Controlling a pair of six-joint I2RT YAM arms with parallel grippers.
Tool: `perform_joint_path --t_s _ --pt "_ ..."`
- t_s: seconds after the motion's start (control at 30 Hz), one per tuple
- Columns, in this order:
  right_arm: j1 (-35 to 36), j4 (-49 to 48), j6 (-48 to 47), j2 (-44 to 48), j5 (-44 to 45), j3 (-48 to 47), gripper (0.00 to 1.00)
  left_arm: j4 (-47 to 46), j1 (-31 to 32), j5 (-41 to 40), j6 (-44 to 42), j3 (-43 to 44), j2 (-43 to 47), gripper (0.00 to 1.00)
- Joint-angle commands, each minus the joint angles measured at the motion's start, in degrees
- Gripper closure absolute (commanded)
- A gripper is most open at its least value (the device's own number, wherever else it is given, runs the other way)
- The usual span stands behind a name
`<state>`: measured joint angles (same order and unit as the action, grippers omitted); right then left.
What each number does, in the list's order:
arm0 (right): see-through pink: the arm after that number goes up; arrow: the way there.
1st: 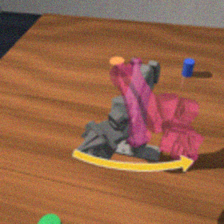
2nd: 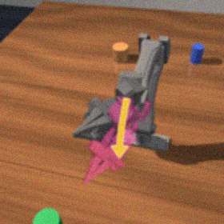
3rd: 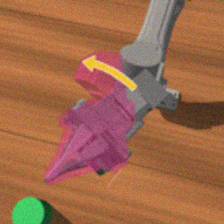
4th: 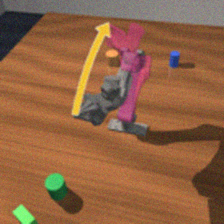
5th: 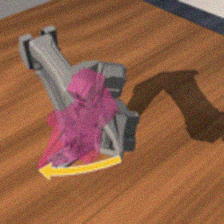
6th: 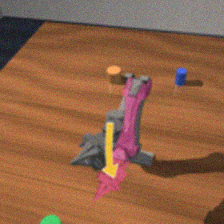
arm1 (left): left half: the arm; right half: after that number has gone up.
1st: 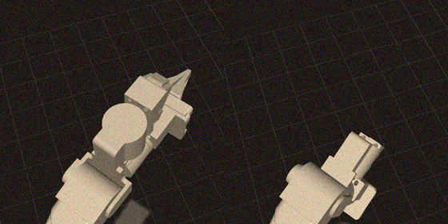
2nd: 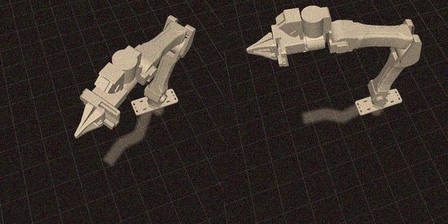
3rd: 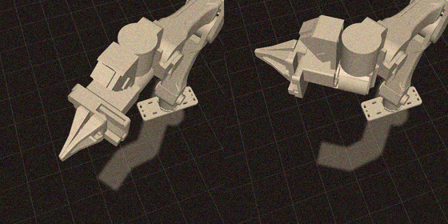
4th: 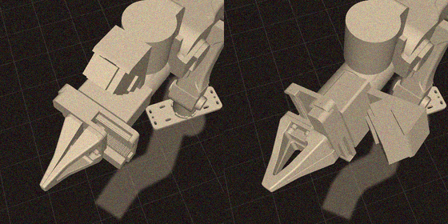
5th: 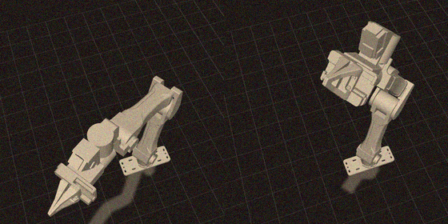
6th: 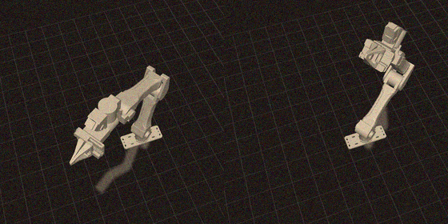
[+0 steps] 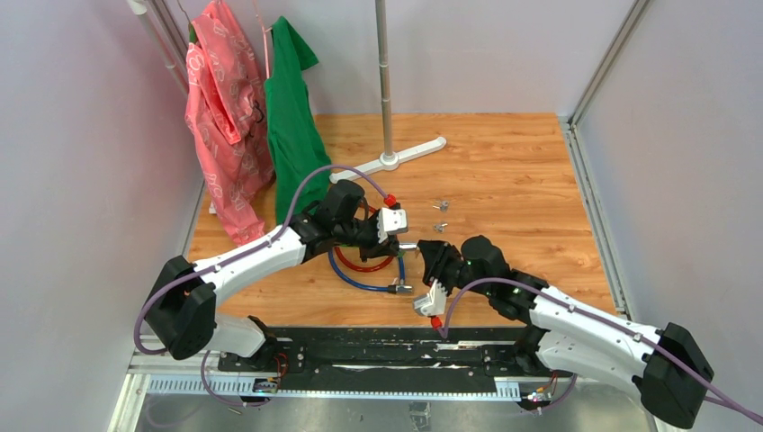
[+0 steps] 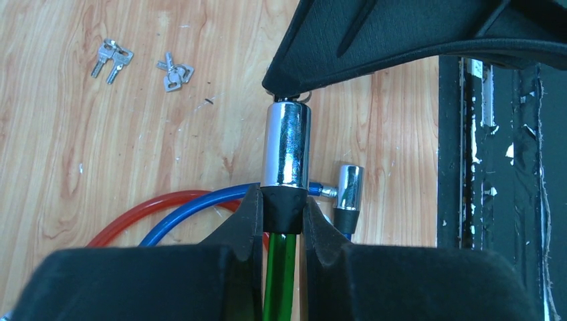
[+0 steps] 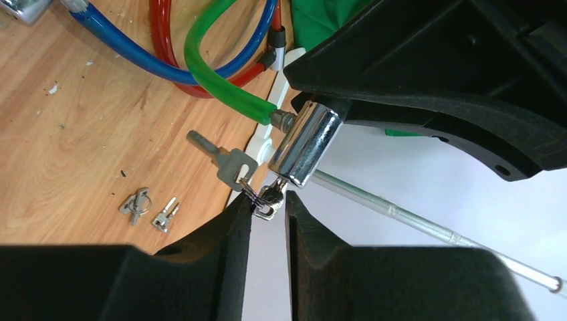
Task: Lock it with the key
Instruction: Lock the lock.
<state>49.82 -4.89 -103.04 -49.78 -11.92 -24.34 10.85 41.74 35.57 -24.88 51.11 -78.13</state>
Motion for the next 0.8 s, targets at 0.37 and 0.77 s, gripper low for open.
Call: perform_joint_path --t_s 0.37,0.77 --pt "1.1 -4.3 18.6 1.9 -3.7 1.9 1.0 0.2 -0.3 1.2 1.3 0.6 -1.1 1.0" --pt "1.0 -5.4 40.7 1.3 -6.6 -0.1 0.93 -0.7 -0.3 0.8 2.3 0.1 -1.2 1.0"
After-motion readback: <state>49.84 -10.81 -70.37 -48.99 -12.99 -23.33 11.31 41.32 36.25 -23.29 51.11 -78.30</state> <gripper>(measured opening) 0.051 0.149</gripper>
